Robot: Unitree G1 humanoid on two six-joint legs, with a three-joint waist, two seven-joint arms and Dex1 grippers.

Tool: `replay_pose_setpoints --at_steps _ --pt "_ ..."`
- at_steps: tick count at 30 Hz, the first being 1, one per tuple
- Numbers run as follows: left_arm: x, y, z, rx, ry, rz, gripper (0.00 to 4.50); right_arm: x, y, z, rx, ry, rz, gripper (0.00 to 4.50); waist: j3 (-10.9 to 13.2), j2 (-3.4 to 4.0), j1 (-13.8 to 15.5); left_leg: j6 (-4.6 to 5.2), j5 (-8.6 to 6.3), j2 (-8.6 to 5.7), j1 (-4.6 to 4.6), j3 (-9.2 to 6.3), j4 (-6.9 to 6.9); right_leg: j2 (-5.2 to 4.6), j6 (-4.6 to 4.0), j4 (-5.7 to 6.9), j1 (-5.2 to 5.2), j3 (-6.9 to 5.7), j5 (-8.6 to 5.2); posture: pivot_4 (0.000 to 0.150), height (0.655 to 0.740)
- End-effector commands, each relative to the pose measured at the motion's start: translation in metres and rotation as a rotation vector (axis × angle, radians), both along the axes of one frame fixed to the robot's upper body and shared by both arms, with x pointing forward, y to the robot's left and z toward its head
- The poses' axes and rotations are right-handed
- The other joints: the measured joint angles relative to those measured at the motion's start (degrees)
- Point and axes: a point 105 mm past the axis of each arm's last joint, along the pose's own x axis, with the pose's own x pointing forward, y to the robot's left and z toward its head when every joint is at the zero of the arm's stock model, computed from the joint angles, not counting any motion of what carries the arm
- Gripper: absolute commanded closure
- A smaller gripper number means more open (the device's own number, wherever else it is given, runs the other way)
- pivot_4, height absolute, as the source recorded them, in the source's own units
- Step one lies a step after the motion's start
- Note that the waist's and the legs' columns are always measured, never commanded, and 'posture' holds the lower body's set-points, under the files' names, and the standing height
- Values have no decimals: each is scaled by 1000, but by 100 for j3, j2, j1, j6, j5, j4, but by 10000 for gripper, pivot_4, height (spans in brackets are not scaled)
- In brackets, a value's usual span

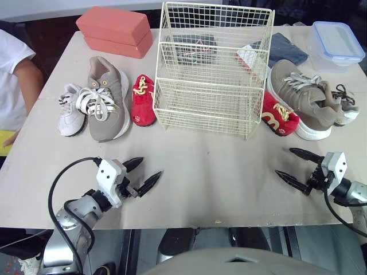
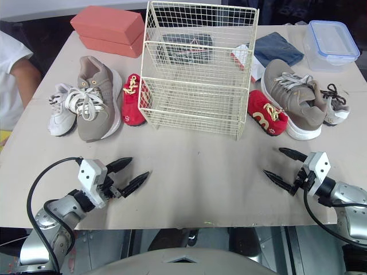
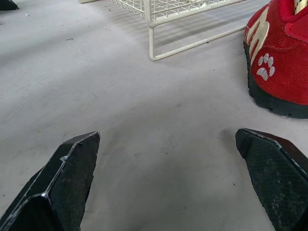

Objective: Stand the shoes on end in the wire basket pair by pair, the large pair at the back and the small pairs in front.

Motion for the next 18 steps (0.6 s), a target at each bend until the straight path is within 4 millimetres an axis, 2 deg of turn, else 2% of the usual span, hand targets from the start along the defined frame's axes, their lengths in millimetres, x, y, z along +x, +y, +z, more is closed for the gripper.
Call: replay_pose_setpoints --at_steps 1,18 --pt "-1 -2 1 0 -4 -21 409 0 -4 11 2 -52 -9 0 0 0 -1 0 0 0 0 0 0 0 0 0 0 0 0 1500 7400" --pt "1 0 3 13 -13 -43 409 5 0 14 4 -67 2 0 0 0 -6 0 0 0 0 0 0 0 0 0 0 0 0 1500 7400"
